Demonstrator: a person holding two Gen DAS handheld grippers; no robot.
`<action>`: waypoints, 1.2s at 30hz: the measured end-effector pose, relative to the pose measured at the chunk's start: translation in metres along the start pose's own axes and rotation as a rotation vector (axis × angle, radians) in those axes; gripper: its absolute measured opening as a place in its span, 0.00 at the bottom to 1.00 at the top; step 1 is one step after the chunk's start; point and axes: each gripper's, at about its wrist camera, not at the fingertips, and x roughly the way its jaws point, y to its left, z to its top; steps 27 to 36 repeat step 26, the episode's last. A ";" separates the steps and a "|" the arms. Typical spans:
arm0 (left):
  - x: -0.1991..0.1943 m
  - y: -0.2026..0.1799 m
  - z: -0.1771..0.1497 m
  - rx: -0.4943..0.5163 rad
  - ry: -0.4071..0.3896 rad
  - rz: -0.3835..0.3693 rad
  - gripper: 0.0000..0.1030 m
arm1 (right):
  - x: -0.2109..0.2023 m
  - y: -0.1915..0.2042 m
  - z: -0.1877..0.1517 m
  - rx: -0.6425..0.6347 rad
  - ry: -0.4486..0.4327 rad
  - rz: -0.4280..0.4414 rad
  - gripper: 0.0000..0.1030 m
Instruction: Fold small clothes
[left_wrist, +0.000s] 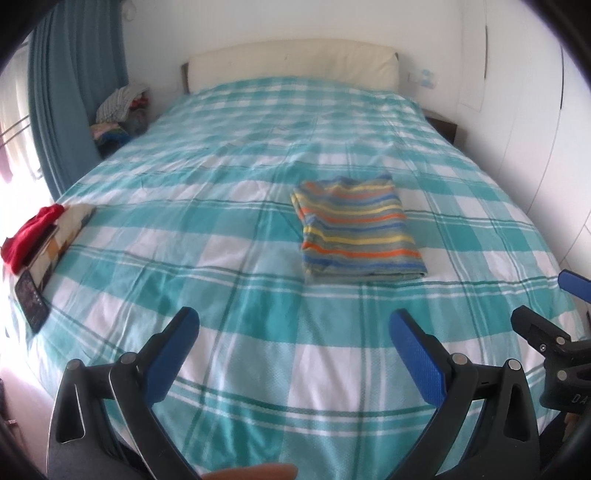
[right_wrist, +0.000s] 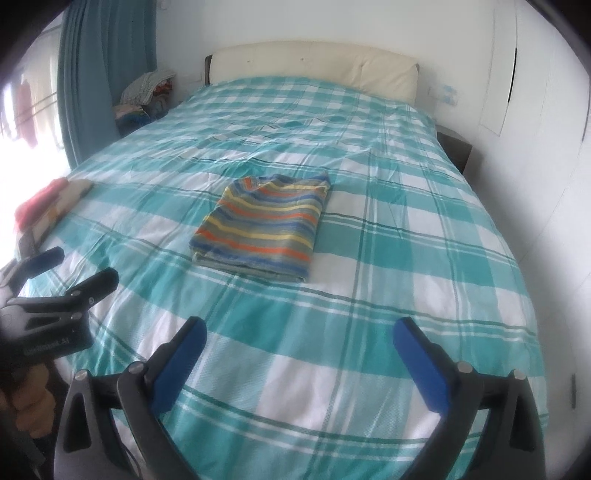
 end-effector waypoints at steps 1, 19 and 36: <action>-0.003 -0.001 0.002 0.003 -0.007 0.007 1.00 | -0.001 -0.001 0.001 0.006 -0.001 -0.003 0.97; -0.010 -0.008 0.009 -0.005 -0.035 -0.008 1.00 | -0.010 -0.009 0.001 0.026 -0.021 -0.029 0.97; -0.013 -0.013 0.007 0.009 -0.051 0.016 1.00 | -0.010 -0.010 0.001 0.027 -0.022 -0.029 0.97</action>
